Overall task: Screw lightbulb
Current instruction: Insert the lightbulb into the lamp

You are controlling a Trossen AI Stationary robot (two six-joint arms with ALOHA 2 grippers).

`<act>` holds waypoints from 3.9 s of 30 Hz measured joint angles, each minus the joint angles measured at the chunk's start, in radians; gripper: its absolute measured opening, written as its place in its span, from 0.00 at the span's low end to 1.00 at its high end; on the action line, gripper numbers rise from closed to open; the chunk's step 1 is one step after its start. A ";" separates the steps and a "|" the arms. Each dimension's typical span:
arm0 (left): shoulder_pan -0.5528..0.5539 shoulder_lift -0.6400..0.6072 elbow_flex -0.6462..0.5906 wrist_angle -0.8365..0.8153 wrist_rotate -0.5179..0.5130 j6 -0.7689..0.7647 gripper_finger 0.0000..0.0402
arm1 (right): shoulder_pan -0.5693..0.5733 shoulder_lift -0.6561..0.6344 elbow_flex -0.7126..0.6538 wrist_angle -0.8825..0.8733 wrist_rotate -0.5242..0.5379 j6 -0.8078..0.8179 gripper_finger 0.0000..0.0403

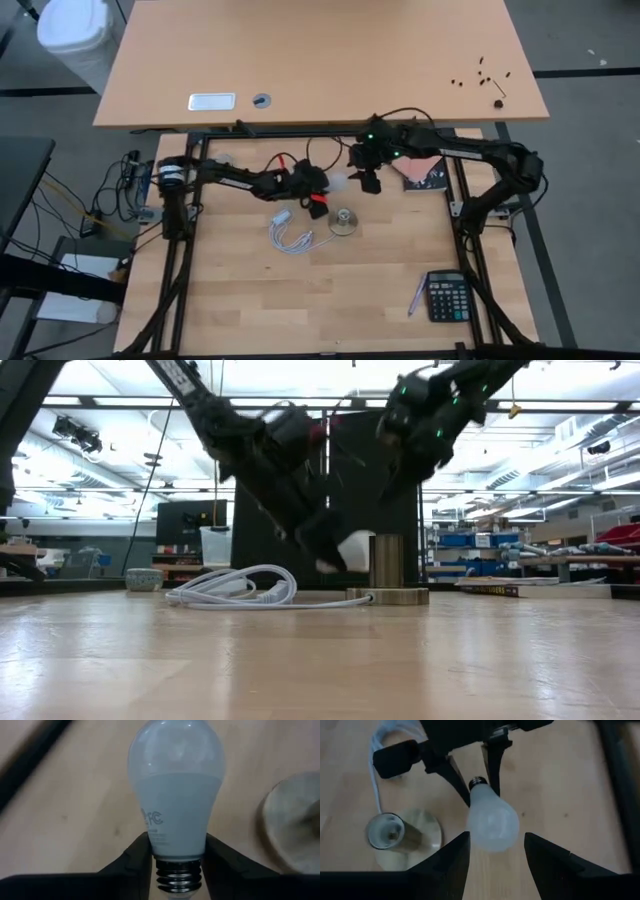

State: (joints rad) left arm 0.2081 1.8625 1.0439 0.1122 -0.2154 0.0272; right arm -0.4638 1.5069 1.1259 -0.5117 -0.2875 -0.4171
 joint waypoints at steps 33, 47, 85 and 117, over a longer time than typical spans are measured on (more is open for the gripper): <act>-0.034 -0.260 0.001 0.075 0.733 -0.106 0.36 | 0.626 -0.270 0.002 0.021 0.586 -0.189 0.97; -0.073 -0.260 0.001 0.078 0.759 -0.141 0.36 | 0.651 -0.128 0.001 0.137 0.575 -0.287 0.98; -0.092 -0.260 0.001 0.086 0.747 -0.144 0.36 | 0.605 -0.084 0.000 0.217 0.443 -0.293 0.67; 0.004 -0.319 -0.017 -0.154 0.599 -0.027 0.62 | 0.556 -0.088 0.000 0.065 0.530 -0.183 0.68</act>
State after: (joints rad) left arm 0.2126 1.5436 1.0269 -0.0417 0.3832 0.0003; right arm 0.0918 1.4185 1.1259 -0.4462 0.2427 -0.6005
